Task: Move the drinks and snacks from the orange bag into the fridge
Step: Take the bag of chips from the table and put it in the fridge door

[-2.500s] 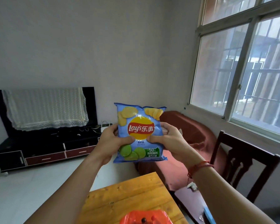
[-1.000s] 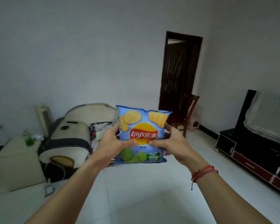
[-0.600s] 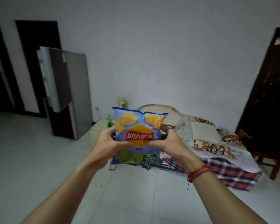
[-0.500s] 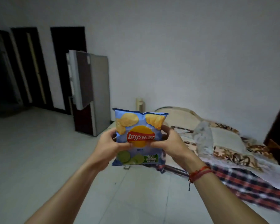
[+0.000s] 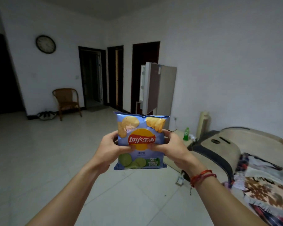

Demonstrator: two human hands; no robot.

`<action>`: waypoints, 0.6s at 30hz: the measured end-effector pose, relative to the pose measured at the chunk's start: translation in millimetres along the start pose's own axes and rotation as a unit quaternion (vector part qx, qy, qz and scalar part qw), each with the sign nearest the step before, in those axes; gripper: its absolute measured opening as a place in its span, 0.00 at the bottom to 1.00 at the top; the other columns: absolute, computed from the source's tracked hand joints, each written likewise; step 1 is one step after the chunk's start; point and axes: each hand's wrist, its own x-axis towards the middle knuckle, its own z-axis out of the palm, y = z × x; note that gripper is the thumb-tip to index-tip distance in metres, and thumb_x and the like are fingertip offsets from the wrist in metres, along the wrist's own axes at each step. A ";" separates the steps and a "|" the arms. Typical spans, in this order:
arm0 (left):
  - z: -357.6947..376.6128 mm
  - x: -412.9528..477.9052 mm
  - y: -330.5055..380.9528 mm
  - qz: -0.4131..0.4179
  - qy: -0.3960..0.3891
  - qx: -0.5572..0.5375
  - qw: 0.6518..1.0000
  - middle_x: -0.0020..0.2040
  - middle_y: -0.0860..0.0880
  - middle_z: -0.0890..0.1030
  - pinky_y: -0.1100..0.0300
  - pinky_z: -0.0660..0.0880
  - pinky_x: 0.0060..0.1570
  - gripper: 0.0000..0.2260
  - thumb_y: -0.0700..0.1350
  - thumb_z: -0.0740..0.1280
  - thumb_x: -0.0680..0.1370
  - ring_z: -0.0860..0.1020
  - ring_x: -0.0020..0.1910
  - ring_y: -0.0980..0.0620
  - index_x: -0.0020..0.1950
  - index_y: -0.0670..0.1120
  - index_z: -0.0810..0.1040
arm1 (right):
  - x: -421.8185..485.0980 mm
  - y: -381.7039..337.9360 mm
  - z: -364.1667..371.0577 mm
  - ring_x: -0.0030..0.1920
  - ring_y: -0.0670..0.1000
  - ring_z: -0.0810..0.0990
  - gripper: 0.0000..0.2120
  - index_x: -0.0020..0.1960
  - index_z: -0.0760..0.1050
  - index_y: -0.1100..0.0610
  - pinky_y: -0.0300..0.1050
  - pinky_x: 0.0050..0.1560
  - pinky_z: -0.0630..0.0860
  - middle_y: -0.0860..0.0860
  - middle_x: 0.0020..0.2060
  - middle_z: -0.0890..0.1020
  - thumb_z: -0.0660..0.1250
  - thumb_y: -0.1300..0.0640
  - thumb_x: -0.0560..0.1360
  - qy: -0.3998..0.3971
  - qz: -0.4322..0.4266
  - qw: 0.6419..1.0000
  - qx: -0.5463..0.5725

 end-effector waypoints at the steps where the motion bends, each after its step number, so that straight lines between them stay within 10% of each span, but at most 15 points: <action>1: -8.8 0.4 -1.5 -0.001 0.005 0.004 1.000 0.47 0.46 0.86 0.58 0.80 0.38 0.19 0.27 0.74 0.67 0.85 0.45 0.47 0.54 0.42 0.81 | 5.2 1.8 8.4 0.49 0.51 0.87 0.23 0.55 0.78 0.51 0.50 0.48 0.85 0.50 0.50 0.87 0.81 0.66 0.65 -0.004 0.002 1.000 0.000; 18: -108.6 37.9 -26.5 -0.008 0.014 -0.009 1.000 0.49 0.45 0.86 0.56 0.81 0.44 0.18 0.32 0.76 0.68 0.85 0.48 0.46 0.56 0.42 0.81 | 71.7 8.9 97.8 0.48 0.50 0.87 0.22 0.55 0.78 0.50 0.48 0.47 0.85 0.49 0.49 0.87 0.80 0.66 0.66 -0.021 -0.009 1.000 0.009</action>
